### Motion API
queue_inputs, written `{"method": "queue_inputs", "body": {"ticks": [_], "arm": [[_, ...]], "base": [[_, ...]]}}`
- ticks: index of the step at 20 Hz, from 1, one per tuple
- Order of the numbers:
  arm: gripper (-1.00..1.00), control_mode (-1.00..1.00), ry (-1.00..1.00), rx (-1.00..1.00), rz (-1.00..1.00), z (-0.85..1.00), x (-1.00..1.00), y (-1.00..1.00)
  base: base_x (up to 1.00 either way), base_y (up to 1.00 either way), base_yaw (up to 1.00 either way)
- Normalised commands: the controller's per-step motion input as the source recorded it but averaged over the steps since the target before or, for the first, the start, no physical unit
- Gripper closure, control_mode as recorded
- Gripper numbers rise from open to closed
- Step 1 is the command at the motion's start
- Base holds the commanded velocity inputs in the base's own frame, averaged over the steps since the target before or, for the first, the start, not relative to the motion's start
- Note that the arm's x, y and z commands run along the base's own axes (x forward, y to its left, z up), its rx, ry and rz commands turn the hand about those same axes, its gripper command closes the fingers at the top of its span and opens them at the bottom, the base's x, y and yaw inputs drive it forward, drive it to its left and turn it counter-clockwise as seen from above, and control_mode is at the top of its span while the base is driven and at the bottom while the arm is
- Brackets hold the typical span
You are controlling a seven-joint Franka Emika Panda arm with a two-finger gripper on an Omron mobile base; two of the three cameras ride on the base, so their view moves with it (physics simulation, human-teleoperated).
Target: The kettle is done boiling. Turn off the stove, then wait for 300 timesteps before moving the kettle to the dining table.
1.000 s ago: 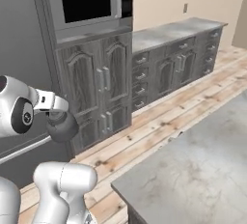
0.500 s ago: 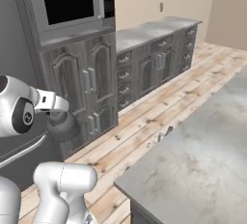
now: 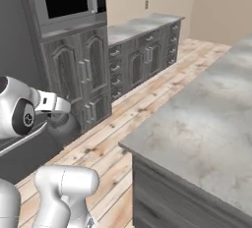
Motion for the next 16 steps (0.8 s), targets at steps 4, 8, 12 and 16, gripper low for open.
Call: {"method": "queue_inputs", "body": {"ticks": [4,8,12,16], "arm": [[1.0,1.0,0.0,0.0,0.0,0.0,0.0,0.0],[1.0,1.0,0.0,0.0,0.0,0.0,0.0,0.0],[1.0,1.0,0.0,0.0,0.0,0.0,0.0,0.0],[1.0,1.0,0.0,0.0,0.0,0.0,0.0,0.0]], "base": [[-0.84,-0.51,-0.24],[-0.66,-0.54,-0.27],[-0.51,-0.49,-0.26],[-0.51,-0.5,-0.26]]}}
